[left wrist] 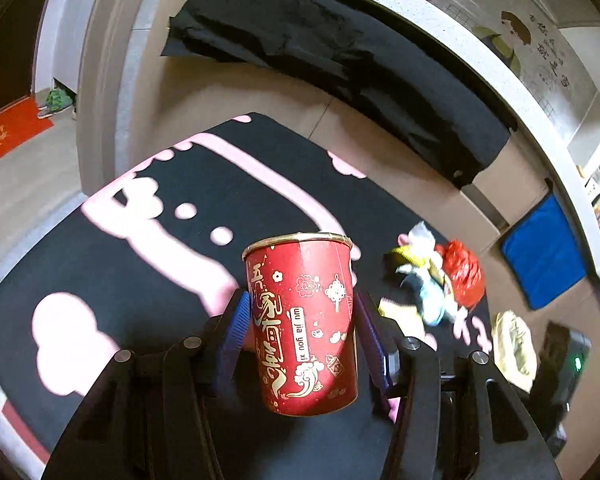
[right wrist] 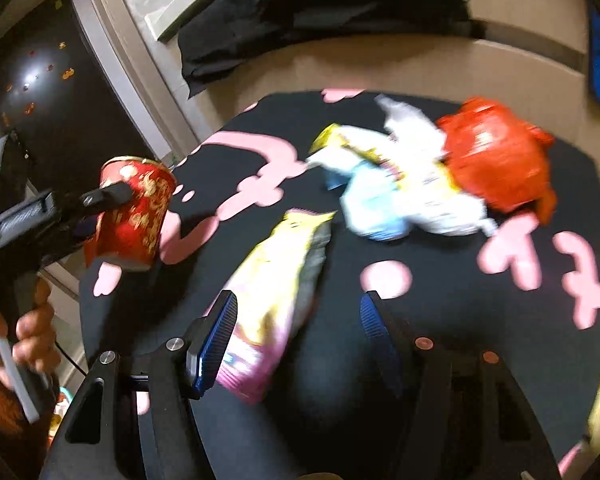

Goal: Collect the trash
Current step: 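Grasp the dark snack wrapper with the right tool while the left tool holds the cup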

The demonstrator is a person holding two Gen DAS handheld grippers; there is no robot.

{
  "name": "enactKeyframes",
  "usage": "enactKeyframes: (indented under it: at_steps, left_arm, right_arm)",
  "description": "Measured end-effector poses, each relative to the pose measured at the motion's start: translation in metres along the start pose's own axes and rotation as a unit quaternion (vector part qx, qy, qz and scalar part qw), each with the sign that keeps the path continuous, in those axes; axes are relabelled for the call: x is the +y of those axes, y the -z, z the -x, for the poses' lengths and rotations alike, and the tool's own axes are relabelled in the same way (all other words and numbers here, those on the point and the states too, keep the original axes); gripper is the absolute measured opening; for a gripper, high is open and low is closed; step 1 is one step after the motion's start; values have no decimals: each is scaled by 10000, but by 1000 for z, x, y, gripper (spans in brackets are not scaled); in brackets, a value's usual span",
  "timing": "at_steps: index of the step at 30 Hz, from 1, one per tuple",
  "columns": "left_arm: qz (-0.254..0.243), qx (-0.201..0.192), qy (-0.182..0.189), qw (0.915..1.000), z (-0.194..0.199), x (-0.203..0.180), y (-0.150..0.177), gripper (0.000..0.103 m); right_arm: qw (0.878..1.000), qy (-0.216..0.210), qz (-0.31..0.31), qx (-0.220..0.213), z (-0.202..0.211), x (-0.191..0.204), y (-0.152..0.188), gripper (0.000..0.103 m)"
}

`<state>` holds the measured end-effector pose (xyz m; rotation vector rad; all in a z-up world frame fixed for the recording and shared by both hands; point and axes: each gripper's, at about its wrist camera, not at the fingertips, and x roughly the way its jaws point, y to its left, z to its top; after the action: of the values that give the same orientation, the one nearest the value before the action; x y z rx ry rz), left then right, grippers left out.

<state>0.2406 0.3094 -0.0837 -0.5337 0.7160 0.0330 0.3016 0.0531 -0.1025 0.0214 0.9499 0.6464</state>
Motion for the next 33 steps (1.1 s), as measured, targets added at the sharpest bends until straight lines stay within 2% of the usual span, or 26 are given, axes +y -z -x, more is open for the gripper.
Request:
enactKeyframes:
  at_steps: [5,10,12,14,17,21,22,24,25,26,27,30,33]
  left_arm:
    - [-72,34,-51,10000,13,12,15,54]
    - [-113,-34,-117,9999,22,19,25,54]
    - [-58,-28,-109,9999,23,22,27,54]
    - [-46,-23,-119,9999,22,23,27,54]
    - [-43,-18,-117,9999,23,24,27,54]
    - [-27,-35,-132,9999,24,24,28,54]
    - [-28,-29,-128,9999,25,24,28,54]
    - [-28,-3,-115,9999,24,22,28,54]
    - [-35,17,-110,9999,24,20,29,54]
    - [-50,27,-101,9999,24,18,29,54]
    - [-73,31,-93,9999,25,15,29,54]
    - [-190,-13,-75,9998,29,2,28,54]
    - [-360,-81,-27,9993,33,-15,25,54]
  right_arm:
    - [9995,141,-243,126,-27,10,-2,62]
    - [9985,540,-1,132,-39,25,-8,64]
    - [9979,606,99,190,-42,28,-10,71]
    - [9981,534,152,273,-47,30,-13,86]
    - [9966,594,315,471,-54,38,-14,95]
    - [9972,478,260,503,-53,36,-14,96]
    - [9981,392,165,450,-50,32,-14,92]
    - [9987,339,32,381,-46,27,-14,80]
    - [9988,334,15,347,-44,24,-14,54]
    - [9988,313,33,377,-43,23,-14,20]
    - [9985,298,38,463,-43,20,-15,10]
    - [9990,211,-54,379,-30,13,-14,12]
    - [9997,218,-9,88,-5,9,-17,9]
